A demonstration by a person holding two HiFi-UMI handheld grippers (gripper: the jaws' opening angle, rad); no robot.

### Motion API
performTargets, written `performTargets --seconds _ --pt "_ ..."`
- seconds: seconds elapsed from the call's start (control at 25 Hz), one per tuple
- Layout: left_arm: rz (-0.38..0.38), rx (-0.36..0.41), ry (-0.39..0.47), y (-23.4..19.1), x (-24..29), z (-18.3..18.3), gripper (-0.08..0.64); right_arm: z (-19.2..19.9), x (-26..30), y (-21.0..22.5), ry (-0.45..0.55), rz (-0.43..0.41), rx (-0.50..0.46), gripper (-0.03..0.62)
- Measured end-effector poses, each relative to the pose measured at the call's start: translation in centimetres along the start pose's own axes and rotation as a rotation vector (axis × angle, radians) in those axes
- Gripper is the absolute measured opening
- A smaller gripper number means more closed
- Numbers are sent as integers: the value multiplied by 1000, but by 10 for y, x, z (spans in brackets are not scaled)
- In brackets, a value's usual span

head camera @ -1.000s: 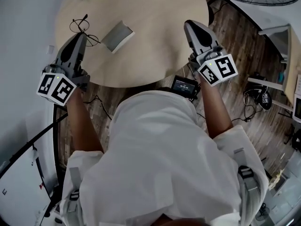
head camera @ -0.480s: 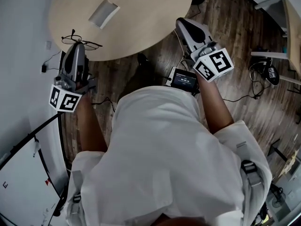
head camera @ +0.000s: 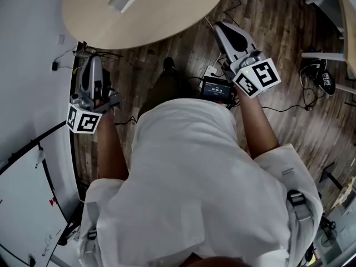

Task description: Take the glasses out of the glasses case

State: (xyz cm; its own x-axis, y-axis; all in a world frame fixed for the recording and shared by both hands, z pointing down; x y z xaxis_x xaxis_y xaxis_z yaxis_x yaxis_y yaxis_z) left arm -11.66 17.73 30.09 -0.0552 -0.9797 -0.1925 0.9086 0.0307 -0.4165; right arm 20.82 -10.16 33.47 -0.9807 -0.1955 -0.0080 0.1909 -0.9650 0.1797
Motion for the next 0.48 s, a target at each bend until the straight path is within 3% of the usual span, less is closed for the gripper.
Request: performTargets --seconds 0.24,0.48 --pt "-29 -8 -24 -1 -37 4 25 16 5 -26 -21 -31 13 26" --pt "-9 -44 -53 -17 -56 3 25 14 19 -64 -43 -42 -5 26"
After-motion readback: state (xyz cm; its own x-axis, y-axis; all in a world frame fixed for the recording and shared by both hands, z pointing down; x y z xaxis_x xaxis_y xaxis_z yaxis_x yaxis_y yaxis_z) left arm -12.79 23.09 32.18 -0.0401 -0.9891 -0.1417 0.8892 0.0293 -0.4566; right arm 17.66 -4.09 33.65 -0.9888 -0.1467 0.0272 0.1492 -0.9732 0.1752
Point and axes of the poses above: the fingertips, and each gripper's own axes: x forward along the fingers, y to its right, z out of its underside, the point moved 10 cm from there along -x, backward along the fingers, and after that the axes turned 3 degrees about -z, right-handed, at the moved point
